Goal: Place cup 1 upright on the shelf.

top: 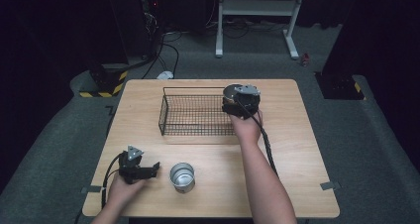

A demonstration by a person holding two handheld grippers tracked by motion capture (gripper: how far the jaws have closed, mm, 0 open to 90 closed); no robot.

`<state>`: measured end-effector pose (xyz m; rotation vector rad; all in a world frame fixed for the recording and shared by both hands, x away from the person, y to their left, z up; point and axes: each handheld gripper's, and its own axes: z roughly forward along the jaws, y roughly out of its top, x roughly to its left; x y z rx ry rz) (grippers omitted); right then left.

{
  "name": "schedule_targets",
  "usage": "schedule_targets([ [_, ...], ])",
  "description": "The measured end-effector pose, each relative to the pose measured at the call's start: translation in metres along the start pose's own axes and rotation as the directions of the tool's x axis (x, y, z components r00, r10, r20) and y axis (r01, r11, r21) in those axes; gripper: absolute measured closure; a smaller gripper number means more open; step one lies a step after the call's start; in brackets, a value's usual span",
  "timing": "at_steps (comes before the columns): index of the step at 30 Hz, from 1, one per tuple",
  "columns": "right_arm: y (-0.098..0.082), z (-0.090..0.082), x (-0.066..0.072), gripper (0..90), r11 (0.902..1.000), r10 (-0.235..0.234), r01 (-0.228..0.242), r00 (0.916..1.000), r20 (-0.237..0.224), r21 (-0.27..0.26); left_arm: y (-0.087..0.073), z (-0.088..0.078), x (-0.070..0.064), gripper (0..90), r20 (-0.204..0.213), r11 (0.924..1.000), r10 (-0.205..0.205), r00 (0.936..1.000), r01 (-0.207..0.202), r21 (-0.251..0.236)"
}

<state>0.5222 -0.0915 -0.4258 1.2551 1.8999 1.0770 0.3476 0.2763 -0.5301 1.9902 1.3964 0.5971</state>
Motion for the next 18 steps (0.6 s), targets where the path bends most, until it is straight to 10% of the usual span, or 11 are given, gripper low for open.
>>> schedule_targets([
  [18, -0.024, 0.018, 0.006, 14.3, 0.9947, 0.028, -0.026, 0.9994, -0.019, 0.099, 0.000, 0.000, 0.000, 4.2, -0.001, 1.0000, -0.003, 1.0000, 0.003, 0.000],
])
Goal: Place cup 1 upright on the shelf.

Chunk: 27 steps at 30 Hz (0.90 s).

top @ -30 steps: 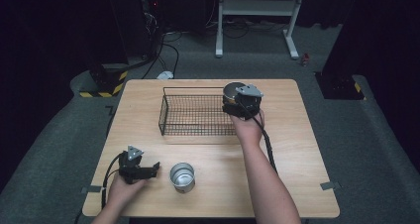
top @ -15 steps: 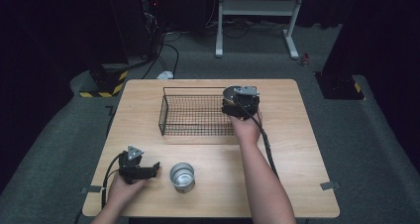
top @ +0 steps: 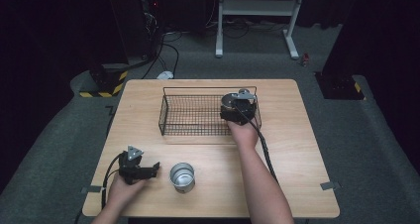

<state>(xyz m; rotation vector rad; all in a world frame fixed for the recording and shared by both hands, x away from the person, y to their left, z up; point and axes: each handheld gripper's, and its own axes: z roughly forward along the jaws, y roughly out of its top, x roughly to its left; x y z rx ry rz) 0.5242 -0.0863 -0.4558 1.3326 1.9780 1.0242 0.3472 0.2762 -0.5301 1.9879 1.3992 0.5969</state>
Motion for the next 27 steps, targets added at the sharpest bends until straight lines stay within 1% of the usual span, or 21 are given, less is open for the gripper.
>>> schedule_targets([
  [5, -0.0036, 0.0024, 0.0009, 14.3, 0.9999, -0.010, 0.010, 0.9999, -0.005, 0.001, -0.0001, 0.0000, -0.0001, 4.2, 0.000, 1.0000, -0.001, 1.0000, 0.001, 0.000],
  [11, -0.0066, 0.0049, 0.0033, 14.3, 0.9999, 0.002, -0.002, 1.0000, -0.010, 0.013, 0.0000, 0.0000, 0.0000, 4.2, 0.000, 1.0000, 0.000, 1.0000, 0.000, 0.000],
  [12, -0.0071, 0.0053, 0.0033, 14.3, 0.9998, -0.010, 0.010, 0.9999, -0.007, 0.015, 0.0000, -0.0001, 0.0000, 4.2, 0.000, 1.0000, 0.000, 1.0000, 0.000, 0.000],
  [14, -0.0074, 0.0053, 0.0044, 14.3, 0.9998, -0.013, 0.013, 0.9999, -0.008, 0.015, -0.0001, 0.0000, -0.0002, 4.2, 0.001, 1.0000, -0.003, 1.0000, 0.003, 0.000],
  [15, -0.0073, 0.0053, 0.0039, 14.2, 0.9997, -0.023, 0.023, 0.9997, -0.008, 0.011, -0.0001, 0.0000, -0.0003, 4.2, 0.001, 1.0000, -0.004, 1.0000, 0.004, 0.000],
  [17, -0.0077, 0.0050, 0.0044, 14.2, 0.9998, -0.019, 0.019, 0.9998, -0.010, 0.010, -0.0001, 0.0000, -0.0002, 4.2, 0.001, 1.0000, -0.003, 1.0000, 0.003, 0.000],
  [22, -0.0096, 0.0045, 0.0059, 14.2, 0.9991, -0.039, 0.039, 0.9992, -0.008, 0.014, -0.0001, 0.0000, -0.0002, 4.2, 0.001, 1.0000, -0.003, 1.0000, 0.003, 0.000],
  [25, -0.0102, 0.0034, 0.0068, 14.1, 0.9992, -0.036, 0.036, 0.9993, -0.007, 0.020, -0.0001, 0.0000, -0.0002, 4.2, 0.001, 1.0000, -0.002, 1.0000, 0.002, 0.000],
  [27, -0.0103, 0.0030, 0.0072, 14.0, 0.9988, -0.041, 0.041, 0.9991, -0.008, 0.026, -0.0001, 0.0000, -0.0002, 4.2, 0.001, 1.0000, -0.003, 1.0000, 0.003, 0.000],
])
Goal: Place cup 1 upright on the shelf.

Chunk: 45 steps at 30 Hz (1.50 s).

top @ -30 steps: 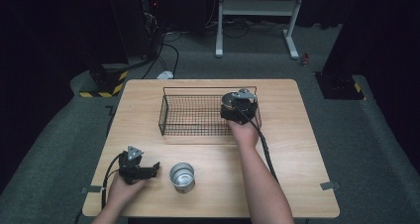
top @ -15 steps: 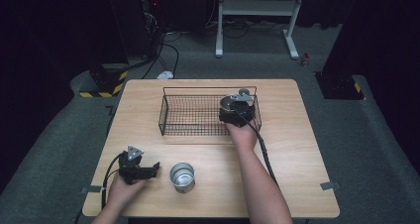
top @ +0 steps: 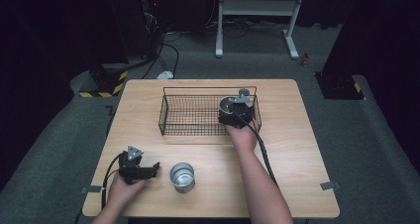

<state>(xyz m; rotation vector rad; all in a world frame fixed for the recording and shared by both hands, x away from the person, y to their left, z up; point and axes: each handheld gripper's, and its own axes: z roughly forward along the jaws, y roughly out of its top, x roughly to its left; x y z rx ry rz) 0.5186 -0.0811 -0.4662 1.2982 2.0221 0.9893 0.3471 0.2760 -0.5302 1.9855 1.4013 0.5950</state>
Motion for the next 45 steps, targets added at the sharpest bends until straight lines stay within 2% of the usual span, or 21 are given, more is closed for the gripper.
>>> schedule_targets([
  [7, -0.004, -0.002, -0.002, 13.4, 0.9998, 0.016, -0.016, 0.9998, -0.009, -0.008, 0.000, 0.000, 0.000, 4.2, 0.000, 1.0000, 0.001, 1.0000, -0.001, 0.000],
  [19, -0.001, -0.012, -0.003, 9.7, 0.9997, 0.002, -0.002, 1.0000, -0.006, -0.023, 0.000, 0.000, 0.000, 4.2, 0.000, 1.0000, 0.000, 1.0000, 0.000, 0.000],
  [30, -0.007, -0.023, -0.002, 9.7, 0.9990, 0.025, -0.026, 0.9995, -0.022, -0.037, 0.000, 0.000, 0.000, 4.2, 0.000, 1.0000, 0.000, 1.0000, 0.000, 0.000],
  [45, -0.016, -0.044, -0.004, 9.7, 0.9984, 0.007, -0.008, 0.9996, -0.028, -0.056, 0.000, 0.000, 0.000, 4.2, 0.000, 1.0000, 0.000, 1.0000, 0.000, 0.000],
])
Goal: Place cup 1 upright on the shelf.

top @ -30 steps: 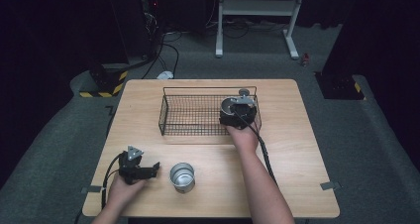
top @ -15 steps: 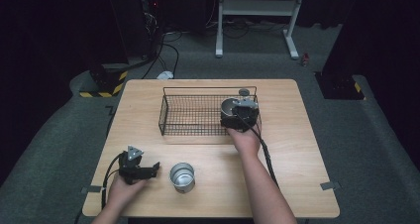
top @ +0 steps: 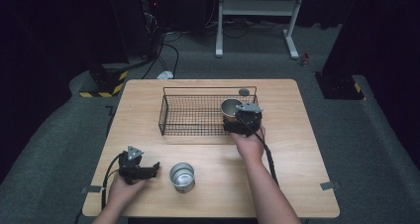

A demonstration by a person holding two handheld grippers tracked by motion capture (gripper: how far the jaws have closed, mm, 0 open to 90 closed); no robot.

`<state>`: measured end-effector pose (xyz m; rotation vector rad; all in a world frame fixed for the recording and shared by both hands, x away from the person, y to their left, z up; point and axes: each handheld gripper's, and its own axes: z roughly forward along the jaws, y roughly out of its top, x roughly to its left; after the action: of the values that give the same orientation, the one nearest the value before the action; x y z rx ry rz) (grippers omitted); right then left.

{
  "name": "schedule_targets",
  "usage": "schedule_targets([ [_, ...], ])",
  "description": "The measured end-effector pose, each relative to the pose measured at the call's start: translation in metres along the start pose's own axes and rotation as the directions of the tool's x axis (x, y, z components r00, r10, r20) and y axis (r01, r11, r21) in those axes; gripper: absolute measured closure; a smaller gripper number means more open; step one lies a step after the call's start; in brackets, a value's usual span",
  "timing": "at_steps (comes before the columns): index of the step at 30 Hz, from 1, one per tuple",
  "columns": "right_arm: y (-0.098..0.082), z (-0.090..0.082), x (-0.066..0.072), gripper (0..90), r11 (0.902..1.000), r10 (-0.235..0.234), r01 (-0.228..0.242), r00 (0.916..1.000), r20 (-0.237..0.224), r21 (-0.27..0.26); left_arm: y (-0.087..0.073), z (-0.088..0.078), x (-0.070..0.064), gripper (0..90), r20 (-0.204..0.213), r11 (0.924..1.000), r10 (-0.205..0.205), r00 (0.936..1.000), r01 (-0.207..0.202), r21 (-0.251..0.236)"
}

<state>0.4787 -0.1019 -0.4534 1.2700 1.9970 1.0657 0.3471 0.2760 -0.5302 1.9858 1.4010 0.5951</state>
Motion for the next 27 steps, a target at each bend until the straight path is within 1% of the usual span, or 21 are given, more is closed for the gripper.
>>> schedule_targets([
  [2, -0.001, -0.003, 0.000, 9.7, 1.0000, 0.005, -0.005, 1.0000, -0.007, -0.006, 0.000, 0.000, 0.000, 4.2, 0.000, 1.0000, 0.001, 1.0000, -0.001, 0.000],
  [4, -0.001, -0.006, 0.001, 9.7, 0.9999, 0.008, -0.009, 1.0000, -0.005, -0.009, 0.000, 0.000, 0.000, 4.2, 0.000, 1.0000, 0.000, 1.0000, 0.000, 0.000],
  [6, -0.002, -0.009, 0.002, 9.7, 0.9999, -0.002, 0.002, 1.0000, -0.009, -0.017, 0.000, 0.000, 0.000, 4.2, 0.000, 1.0000, 0.001, 1.0000, -0.001, 0.000],
  [8, -0.004, -0.013, 0.002, 9.7, 0.9997, 0.002, -0.002, 0.9999, -0.010, -0.023, 0.000, 0.000, 0.000, 4.2, -0.001, 1.0000, 0.002, 1.0000, -0.002, 0.000],
  [9, -0.004, -0.014, 0.002, 9.7, 0.9996, -0.006, 0.006, 0.9999, -0.014, -0.028, 0.000, 0.000, 0.000, 4.2, 0.000, 1.0000, 0.000, 1.0000, 0.000, 0.000],
  [10, -0.005, -0.016, 0.002, 9.7, 0.9997, 0.002, -0.002, 0.9999, -0.014, -0.025, 0.000, 0.000, 0.000, 4.2, -0.001, 1.0000, 0.003, 1.0000, -0.003, 0.000],
  [13, -0.008, -0.020, 0.003, 9.7, 0.9995, 0.003, -0.003, 0.9998, -0.017, -0.032, 0.000, 0.000, 0.000, 4.2, 0.000, 1.0000, 0.001, 1.0000, -0.001, 0.000],
  [18, -0.012, -0.029, 0.004, 9.8, 0.9990, -0.014, 0.012, 0.9995, -0.029, -0.042, 0.000, 0.000, 0.000, 4.2, 0.000, 1.0000, 0.000, 1.0000, 0.000, 0.000],
  [22, -0.017, -0.037, 0.005, 9.9, 0.9989, -0.015, 0.014, 0.9992, -0.037, -0.045, 0.000, 0.000, 0.000, 4.2, 0.000, 1.0000, 0.000, 1.0000, 0.000, 0.000],
  [23, -0.018, -0.039, 0.004, 9.9, 0.9987, -0.023, 0.021, 0.9991, -0.035, -0.047, 0.000, 0.000, 0.000, 4.2, 0.000, 1.0000, -0.001, 1.0000, 0.001, 0.000],
  [27, -0.025, -0.047, 0.004, 9.9, 0.9985, -0.025, 0.023, 0.9990, -0.038, -0.051, 0.000, 0.000, 0.000, 4.3, -0.001, 1.0000, 0.002, 1.0000, -0.002, 0.002],
])
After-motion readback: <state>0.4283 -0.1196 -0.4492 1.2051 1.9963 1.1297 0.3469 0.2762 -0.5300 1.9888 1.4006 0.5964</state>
